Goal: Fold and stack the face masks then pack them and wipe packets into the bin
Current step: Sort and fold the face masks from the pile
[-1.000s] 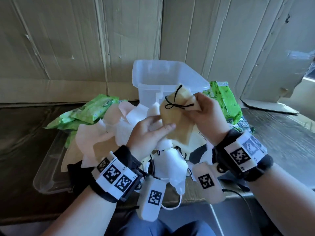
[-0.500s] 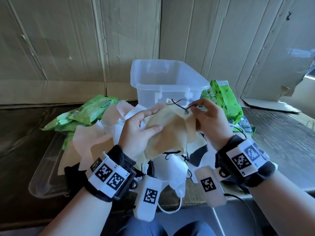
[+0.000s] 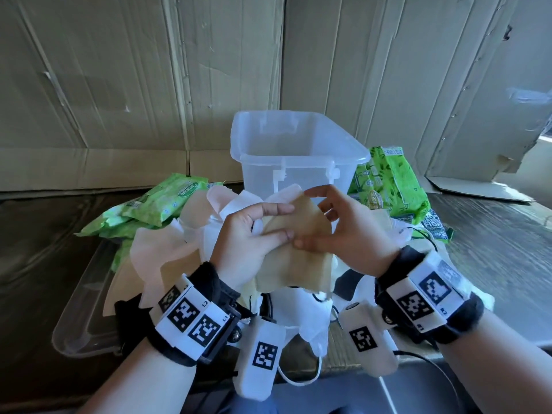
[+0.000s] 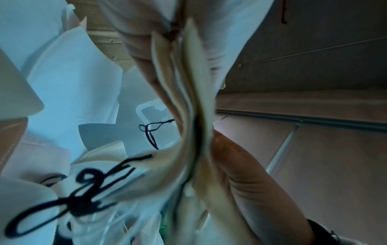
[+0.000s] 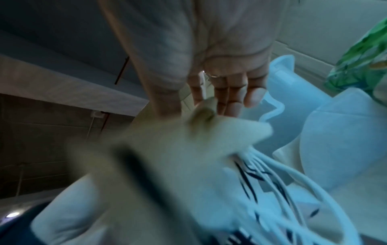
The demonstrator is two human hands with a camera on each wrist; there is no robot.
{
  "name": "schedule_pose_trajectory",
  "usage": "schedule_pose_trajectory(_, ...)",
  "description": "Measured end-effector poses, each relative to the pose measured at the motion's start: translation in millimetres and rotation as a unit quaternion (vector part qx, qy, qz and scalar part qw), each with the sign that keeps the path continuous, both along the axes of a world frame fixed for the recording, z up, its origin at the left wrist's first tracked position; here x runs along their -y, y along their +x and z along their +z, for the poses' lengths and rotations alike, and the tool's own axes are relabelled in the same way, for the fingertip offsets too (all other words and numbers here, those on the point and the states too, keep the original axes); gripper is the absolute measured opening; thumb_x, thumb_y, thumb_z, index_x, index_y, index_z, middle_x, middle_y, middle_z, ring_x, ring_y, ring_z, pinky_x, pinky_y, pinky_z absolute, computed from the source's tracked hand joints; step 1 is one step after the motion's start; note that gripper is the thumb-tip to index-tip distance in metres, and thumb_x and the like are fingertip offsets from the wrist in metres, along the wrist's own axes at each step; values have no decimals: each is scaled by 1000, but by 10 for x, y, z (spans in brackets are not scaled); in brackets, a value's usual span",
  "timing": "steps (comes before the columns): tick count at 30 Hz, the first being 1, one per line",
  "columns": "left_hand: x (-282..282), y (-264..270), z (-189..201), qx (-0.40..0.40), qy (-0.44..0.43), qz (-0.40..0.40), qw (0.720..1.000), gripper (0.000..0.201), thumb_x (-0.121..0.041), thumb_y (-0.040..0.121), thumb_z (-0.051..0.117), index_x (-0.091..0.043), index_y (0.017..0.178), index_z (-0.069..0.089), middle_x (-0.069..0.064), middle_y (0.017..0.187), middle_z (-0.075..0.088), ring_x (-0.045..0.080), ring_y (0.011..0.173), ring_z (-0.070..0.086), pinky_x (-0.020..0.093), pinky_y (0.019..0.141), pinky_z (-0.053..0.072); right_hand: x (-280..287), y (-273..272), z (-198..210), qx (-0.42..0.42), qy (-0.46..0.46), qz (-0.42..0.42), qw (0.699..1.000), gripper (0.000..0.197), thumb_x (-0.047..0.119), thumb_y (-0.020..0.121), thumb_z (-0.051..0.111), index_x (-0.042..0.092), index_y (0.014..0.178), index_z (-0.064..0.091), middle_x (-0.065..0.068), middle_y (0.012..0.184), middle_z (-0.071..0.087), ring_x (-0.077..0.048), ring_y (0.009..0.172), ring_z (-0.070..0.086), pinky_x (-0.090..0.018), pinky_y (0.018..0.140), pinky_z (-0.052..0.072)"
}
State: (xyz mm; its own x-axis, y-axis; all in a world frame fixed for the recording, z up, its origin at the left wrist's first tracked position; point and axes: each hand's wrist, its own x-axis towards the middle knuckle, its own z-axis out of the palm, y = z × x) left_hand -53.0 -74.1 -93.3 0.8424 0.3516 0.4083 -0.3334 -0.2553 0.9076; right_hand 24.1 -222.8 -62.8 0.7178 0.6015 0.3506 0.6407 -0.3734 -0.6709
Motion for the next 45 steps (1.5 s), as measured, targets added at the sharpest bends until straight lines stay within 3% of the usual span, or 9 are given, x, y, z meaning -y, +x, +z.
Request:
schedule_pose_trajectory(4, 2, -44, 55, -6, -43, -7, 999, 26, 0, 89, 54, -23, 92, 67, -24, 70, 67, -10, 75, 58, 7, 76, 41, 10, 15, -4, 0, 82, -12, 997, 42, 13, 59, 84, 35, 80, 54, 7, 61, 50, -4, 53, 43, -21, 58, 36)
schedule_pose_trajectory(8, -26, -46, 53, -17, -82, 7, 996, 37, 6, 92, 44, -22, 93, 68, -5, 100, 70, 14, 104, 63, 28, 98, 45, 24, -2, 8, 6, 102, 1, 995, 34, 8, 65, 80, 28, 61, 53, 6, 59, 54, -11, 57, 47, -30, 63, 42)
schedule_pose_trajectory(18, -103, -114, 106, -7, -96, 29, 995, 40, 10, 89, 43, -18, 79, 70, -15, 81, 71, 1, 88, 62, 6, 80, 44, 191, 39, 255, 100, 350, -71, 928, 16, 32, 80, 54, 30, 75, 39, 17, 66, 51, -5, 62, 43, -22, 60, 34)
schedule_pose_trajectory(21, -65, -134, 156, -36, -147, 3, 989, 14, -19, 78, 61, -15, 79, 74, -1, 85, 73, 16, 90, 64, 24, 82, 48, 139, -114, 256, 140, 207, 83, 965, 21, 11, 82, 56, 29, 78, 46, 26, 86, 64, 5, 81, 57, -10, 72, 40)
schedule_pose_trajectory(24, -100, -139, 126, -73, -198, -31, 977, 57, -51, 55, 63, -11, 93, 74, 15, 97, 72, 28, 95, 66, 38, 86, 45, 82, -132, 99, 135, 7, 155, 979, 23, 6, 77, 55, 29, 74, 54, 4, 92, 69, -9, 88, 57, -10, 79, 38)
schedule_pose_trajectory(30, -71, -150, 31, -59, -91, -1, 994, 27, 11, 75, 65, -15, 79, 72, -5, 77, 74, 8, 74, 66, 25, 80, 54, 141, -111, 101, 51, 29, 74, 996, 34, 11, 62, 42, 21, 85, 64, 4, 92, 65, -19, 93, 55, -34, 86, 41)
schedule_pose_trajectory(34, -44, -167, 41, -52, -34, 0, 998, 28, 8, 75, 69, -20, 78, 72, -9, 79, 73, 11, 80, 66, 26, 87, 52, 31, -76, 74, 98, -52, -53, 992, 46, 51, 76, 54, 30, 117, 55, 9, 105, 47, -12, 98, 48, -26, 84, 30)
schedule_pose_trajectory(37, -25, -154, 37, -58, -4, 23, 998, 23, 3, 74, 72, -18, 84, 71, -6, 85, 71, 9, 81, 64, 27, 89, 50, -1, -58, 61, 38, 47, -24, 998, 20, 27, 75, 73, 30, 90, 60, 15, 87, 54, 7, 75, 49, -5, 69, 34)
schedule_pose_trajectory(45, -93, -95, 42, -75, 60, 42, 994, 21, 1, 76, 71, -9, 94, 73, -7, 94, 71, 2, 88, 65, 14, 87, 47, 124, 50, 92, -116, 80, -15, 990, 26, 9, 82, 65, 23, 98, 50, -7, 86, 67, -25, 65, 58, -43, 50, 54)
